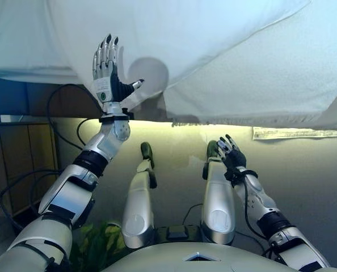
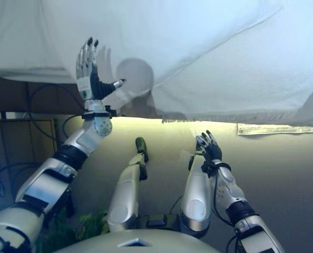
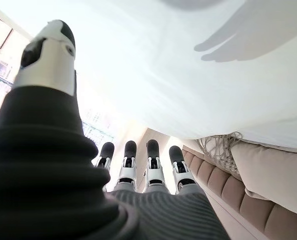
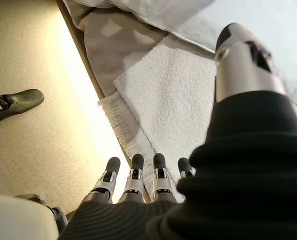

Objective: Make the bed neatly

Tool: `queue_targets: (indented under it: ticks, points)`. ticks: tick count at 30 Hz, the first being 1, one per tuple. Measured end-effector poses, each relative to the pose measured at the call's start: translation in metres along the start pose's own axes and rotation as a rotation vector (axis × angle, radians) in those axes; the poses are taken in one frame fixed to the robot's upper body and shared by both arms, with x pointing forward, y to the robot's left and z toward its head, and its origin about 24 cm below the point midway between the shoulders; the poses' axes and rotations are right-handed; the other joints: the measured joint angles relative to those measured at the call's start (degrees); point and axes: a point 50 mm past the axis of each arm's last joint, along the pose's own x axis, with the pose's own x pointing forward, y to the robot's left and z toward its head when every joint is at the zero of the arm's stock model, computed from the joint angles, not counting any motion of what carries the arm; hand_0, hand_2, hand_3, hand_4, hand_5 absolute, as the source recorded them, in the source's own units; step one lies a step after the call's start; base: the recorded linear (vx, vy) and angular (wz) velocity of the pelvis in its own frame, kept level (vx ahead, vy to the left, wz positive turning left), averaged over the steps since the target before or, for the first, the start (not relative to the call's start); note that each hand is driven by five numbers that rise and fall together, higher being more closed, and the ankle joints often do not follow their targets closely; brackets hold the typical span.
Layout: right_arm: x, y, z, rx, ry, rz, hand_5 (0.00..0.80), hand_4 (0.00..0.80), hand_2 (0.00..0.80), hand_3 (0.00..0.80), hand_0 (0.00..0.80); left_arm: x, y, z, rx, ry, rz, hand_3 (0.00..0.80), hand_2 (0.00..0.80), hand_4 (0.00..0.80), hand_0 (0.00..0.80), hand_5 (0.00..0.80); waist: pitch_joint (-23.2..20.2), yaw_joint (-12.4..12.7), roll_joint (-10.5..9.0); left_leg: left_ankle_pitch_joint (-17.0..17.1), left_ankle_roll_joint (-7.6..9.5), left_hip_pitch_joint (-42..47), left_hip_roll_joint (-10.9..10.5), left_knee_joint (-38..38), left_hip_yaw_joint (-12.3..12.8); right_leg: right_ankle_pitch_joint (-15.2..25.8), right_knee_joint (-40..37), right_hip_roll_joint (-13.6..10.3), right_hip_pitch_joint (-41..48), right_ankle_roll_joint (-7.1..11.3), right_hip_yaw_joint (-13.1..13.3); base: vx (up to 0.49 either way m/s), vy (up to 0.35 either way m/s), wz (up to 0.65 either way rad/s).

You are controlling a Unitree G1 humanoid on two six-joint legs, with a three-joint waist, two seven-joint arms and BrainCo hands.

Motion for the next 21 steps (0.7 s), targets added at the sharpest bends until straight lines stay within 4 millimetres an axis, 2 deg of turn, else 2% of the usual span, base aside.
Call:
queue_targets:
  ticks: [5,9,13,16,21]
  points:
    - [0.004,0.014,0.005,0.014,-0.024,0.026,0.0,0.0,0.0,0.0,0.0,0.001,-0.01,0.02,0.001,-0.055,-0.021,0.0,0.0,0.0,0.0,0.0,0.2,-0.9,-0.21,0.3,0.22,-3.4,-0.1,0.6,0.4,0.7,0.4,0.1,-3.8,0.03,0.9,-0.035,-0.018,-0.04]
    - [0.007,0.029,0.016,0.025,-0.077,0.077,0.0,0.0,0.0,0.0,0.0,0.011,-0.011,0.033,0.007,-0.08,-0.014,0.0,0.0,0.0,0.0,0.0,0.4,-1.5,-0.59,0.3,0.22,-7.3,0.1,1.6,0.4,1.7,0.1,0.6,-7.7,-0.15,1.6,-0.021,-0.032,-0.09]
    - [0.006,0.038,0.022,0.019,-0.102,0.097,0.0,0.0,0.0,0.0,0.0,0.02,-0.008,0.037,0.025,-0.087,0.011,0.0,0.0,0.0,0.0,0.0,0.7,-1.7,-1.19,0.1,0.06,-9.5,0.1,1.8,0.4,2.2,0.0,1.0,-10.6,-0.14,2.8,-0.016,-0.008,-0.13]
    - [0.006,0.041,0.025,0.022,-0.111,0.109,0.0,0.0,0.0,0.0,0.0,0.029,-0.002,0.04,0.063,-0.123,0.048,0.0,0.0,0.0,0.0,0.0,0.7,-3.0,-1.56,0.0,0.21,-12.3,0.2,2.2,0.3,2.5,-0.2,1.1,-13.1,-0.05,3.0,-0.019,-0.015,-0.02]
    - [0.005,0.044,0.027,0.023,-0.121,0.143,0.0,0.0,0.0,0.0,0.0,0.048,0.012,0.042,0.118,-0.134,0.116,0.0,0.0,0.0,0.0,0.0,0.9,-3.5,-3.35,-0.7,-0.48,-17.8,0.7,4.5,0.1,4.0,0.1,2.2,-18.8,-0.24,4.4,-0.04,-0.024,-0.17]
